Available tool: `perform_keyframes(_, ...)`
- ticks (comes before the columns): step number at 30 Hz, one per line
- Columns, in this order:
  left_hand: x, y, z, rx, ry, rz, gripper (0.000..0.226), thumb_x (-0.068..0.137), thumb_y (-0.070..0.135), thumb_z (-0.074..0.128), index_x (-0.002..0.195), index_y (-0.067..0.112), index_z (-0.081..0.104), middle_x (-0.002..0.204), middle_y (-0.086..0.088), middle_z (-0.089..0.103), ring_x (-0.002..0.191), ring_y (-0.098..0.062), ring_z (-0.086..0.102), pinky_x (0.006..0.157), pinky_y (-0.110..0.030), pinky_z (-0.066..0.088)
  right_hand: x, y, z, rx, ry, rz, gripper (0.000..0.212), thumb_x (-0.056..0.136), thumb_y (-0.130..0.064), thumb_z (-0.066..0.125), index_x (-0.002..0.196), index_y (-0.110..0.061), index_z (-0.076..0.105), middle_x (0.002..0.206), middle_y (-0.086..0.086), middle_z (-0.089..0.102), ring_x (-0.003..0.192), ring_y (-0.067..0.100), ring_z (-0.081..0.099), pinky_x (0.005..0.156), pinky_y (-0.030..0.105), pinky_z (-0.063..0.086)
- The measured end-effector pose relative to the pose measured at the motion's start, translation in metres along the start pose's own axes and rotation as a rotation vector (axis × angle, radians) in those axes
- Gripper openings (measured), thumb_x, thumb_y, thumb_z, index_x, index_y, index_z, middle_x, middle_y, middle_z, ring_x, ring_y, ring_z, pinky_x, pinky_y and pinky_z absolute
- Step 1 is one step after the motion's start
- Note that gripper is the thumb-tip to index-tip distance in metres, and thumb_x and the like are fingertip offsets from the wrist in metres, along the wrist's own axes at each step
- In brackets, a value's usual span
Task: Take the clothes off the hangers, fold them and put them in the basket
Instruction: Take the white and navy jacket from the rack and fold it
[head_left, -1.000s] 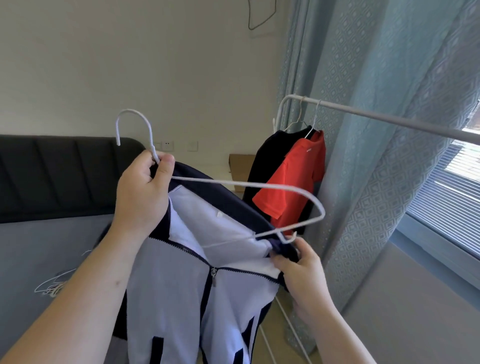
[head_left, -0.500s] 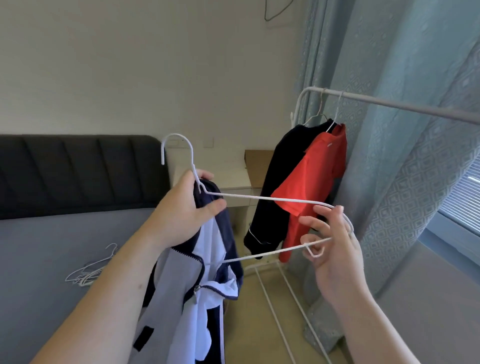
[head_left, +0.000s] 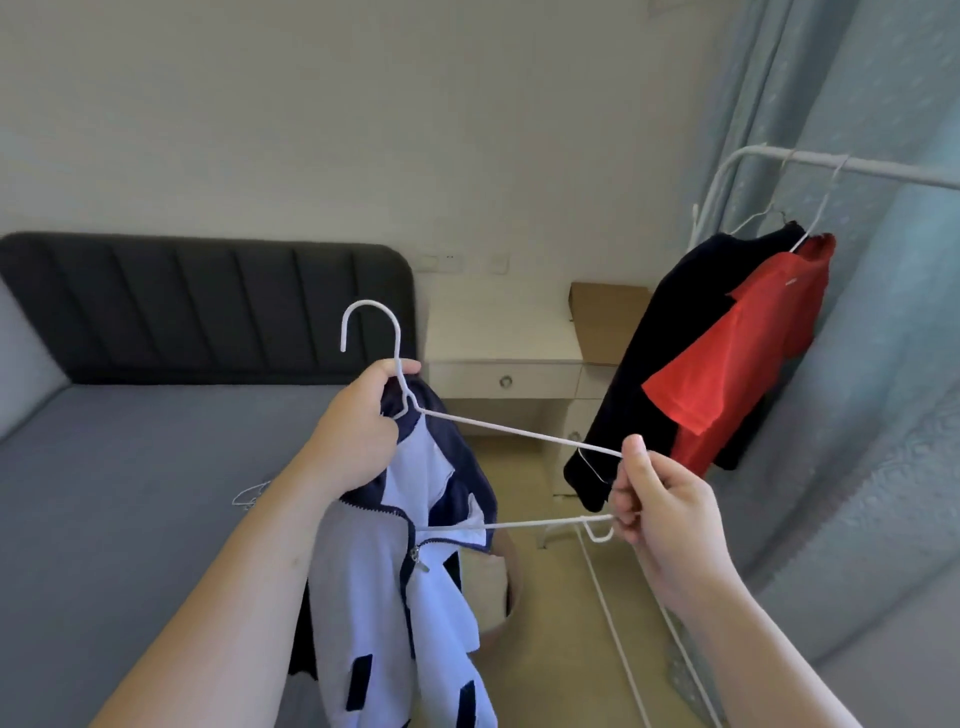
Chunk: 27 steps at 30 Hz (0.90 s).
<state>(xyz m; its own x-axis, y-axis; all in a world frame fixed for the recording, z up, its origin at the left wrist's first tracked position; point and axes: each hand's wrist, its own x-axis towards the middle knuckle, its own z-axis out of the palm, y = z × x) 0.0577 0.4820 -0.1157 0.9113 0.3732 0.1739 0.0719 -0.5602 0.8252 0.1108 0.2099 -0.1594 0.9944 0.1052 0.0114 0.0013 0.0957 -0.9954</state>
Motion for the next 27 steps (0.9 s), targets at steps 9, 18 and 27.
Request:
perform_keyframes(9,0.021,-0.112,-0.077,0.006,0.547,-0.405,0.061,0.082,-0.010,0.039,0.134,0.017,0.057,0.135,-0.005,0.056,0.111,-0.025,0.055,0.082,-0.032,0.043,0.033,0.059,0.053,0.417,0.212,0.396,0.045,0.084,-0.027,0.073,0.059,-0.024,0.035,0.056,-0.007,0.021,0.045,0.011,0.016,0.041,0.026,0.009)
perform_keyframes(18,0.043,-0.181,-0.124,0.050,0.636,-0.478,0.062,0.082,-0.011,0.036,0.134,0.017,0.055,0.133,-0.008,0.058,0.110,-0.034,0.059,0.089,-0.043,0.052,0.060,0.136,0.144,0.542,0.393,0.676,0.023,0.094,-0.023,0.058,0.074,-0.021,0.047,0.050,-0.007,0.018,0.036,0.011,0.015,0.037,0.023,0.010)
perform_keyframes(27,0.085,-0.240,-0.116,0.064,0.523,-0.523,0.056,0.083,-0.008,0.044,0.126,0.022,0.061,0.122,-0.001,0.063,0.104,-0.023,0.059,0.087,-0.031,0.047,0.115,0.217,0.230,0.422,0.384,0.780,0.041,0.102,-0.026,0.048,0.138,-0.007,0.052,0.061,-0.003,0.019,0.032,0.008,0.015,0.033,0.018,0.010)
